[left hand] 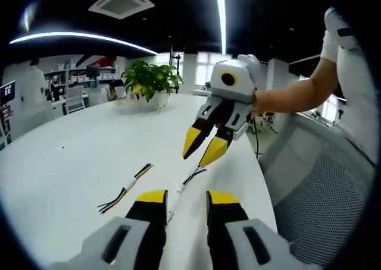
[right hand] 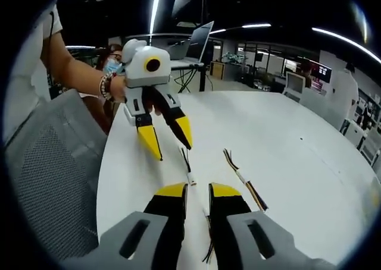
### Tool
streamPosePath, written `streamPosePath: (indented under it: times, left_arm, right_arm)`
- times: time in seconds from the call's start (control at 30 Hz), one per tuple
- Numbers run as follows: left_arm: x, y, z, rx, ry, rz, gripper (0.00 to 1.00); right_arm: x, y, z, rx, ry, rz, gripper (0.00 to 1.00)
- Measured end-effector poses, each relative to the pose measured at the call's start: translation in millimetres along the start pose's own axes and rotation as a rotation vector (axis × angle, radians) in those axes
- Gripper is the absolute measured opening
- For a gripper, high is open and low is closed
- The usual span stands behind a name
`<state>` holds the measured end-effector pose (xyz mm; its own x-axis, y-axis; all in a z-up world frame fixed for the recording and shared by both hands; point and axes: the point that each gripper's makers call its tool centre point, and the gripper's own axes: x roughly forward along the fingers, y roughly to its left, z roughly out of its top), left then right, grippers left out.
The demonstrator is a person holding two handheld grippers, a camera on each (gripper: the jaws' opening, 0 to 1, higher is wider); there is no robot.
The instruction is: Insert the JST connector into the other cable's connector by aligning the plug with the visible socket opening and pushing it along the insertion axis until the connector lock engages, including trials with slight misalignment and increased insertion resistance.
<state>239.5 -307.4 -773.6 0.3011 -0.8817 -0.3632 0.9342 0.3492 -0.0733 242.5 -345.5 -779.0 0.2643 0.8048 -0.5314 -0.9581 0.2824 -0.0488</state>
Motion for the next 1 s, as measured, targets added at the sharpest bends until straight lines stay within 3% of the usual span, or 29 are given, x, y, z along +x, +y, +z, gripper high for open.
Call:
streamPosePath:
  times: [1.0]
  left_arm:
    - [21,17.8,-36.6,-0.063,0.056,-0.025,0.19]
  right_arm:
    - [20,-11,-45.7,0.053,0.067,0.046,0.10]
